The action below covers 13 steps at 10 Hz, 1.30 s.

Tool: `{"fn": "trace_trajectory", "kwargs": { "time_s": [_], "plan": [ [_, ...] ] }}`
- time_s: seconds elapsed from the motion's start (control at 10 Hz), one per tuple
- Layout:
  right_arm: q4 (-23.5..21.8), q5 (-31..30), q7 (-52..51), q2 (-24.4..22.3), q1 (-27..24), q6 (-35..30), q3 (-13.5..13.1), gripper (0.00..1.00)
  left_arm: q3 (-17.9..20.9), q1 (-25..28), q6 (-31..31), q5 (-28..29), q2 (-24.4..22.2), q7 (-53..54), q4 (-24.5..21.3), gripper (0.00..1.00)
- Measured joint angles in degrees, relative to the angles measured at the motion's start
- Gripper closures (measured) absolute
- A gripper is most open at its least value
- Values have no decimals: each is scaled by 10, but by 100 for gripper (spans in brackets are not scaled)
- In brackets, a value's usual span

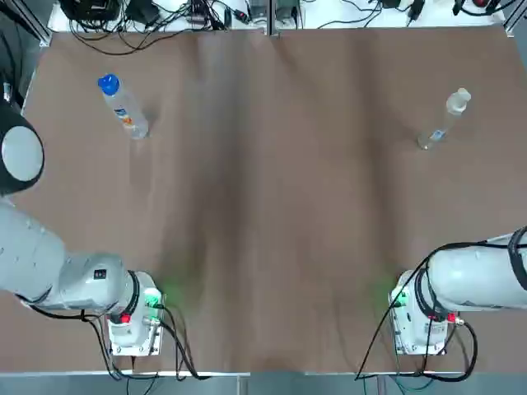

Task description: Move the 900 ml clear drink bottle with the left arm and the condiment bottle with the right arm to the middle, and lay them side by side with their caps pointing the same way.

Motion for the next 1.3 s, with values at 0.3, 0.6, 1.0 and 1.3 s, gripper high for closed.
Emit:
{"fn": "trace_trajectory", "kwargs": {
  "time_s": [0.3, 0.6, 1.0, 1.3],
  "plan": [
    [0, 0, 0, 0, 0, 0, 0, 1, 0, -1, 0, 0, 1, 0, 0, 0],
    [0, 0, 0, 0, 0, 0, 0, 1, 1, 4, -6, -12, 26, -1, -4, 0],
    [0, 0, 0, 0, -1, -1, -1, 1, 2, 24, -27, -13, 49, 0, -41, 0],
    [0, -1, 0, 0, -12, 0, -1, 1, 2, 47, -27, -13, 49, 5, -44, 0]
  ]
}}
